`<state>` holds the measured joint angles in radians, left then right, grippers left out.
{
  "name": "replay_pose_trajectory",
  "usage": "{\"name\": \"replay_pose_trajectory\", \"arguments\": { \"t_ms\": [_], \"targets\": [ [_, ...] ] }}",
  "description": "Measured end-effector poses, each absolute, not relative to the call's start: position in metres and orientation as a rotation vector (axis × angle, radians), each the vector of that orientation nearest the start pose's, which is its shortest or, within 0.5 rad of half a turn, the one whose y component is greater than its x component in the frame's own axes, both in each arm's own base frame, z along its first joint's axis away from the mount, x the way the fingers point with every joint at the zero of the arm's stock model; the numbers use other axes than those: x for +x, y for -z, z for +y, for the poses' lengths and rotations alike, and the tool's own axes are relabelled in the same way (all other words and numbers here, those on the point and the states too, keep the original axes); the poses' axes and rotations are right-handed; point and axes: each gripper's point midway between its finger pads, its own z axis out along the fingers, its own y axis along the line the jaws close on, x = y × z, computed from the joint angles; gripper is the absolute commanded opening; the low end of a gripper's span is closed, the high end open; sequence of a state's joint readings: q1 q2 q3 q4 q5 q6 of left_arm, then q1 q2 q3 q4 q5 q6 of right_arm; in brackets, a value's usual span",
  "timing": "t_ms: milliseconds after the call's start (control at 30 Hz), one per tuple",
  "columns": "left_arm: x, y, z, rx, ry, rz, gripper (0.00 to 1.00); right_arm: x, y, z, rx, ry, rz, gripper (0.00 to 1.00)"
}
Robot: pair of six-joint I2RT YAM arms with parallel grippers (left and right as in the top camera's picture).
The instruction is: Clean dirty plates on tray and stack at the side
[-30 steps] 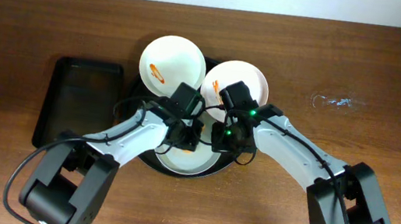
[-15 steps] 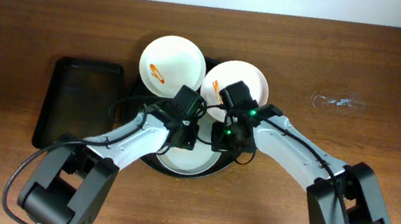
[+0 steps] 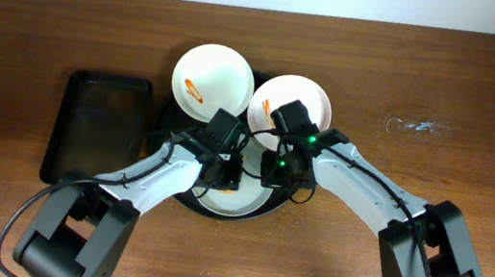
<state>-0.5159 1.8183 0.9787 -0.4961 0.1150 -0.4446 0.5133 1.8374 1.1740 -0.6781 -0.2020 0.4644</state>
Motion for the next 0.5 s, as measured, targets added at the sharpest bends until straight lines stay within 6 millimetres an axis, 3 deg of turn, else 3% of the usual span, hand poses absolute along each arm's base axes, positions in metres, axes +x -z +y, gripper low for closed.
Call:
{"name": "replay_pose_trajectory", "arguments": {
  "t_ms": [200,500],
  "targets": [
    [0.258,0.011,-0.196,-0.017,0.439,3.134,0.0,0.31,-0.029,0.214,-0.108,-0.433,2.999,0.04],
    [0.264,0.013,-0.2,-0.372,0.54,3.048,0.0,0.31,-0.029,0.215,-0.109,-0.438,2.999,0.04]
  ]
}}
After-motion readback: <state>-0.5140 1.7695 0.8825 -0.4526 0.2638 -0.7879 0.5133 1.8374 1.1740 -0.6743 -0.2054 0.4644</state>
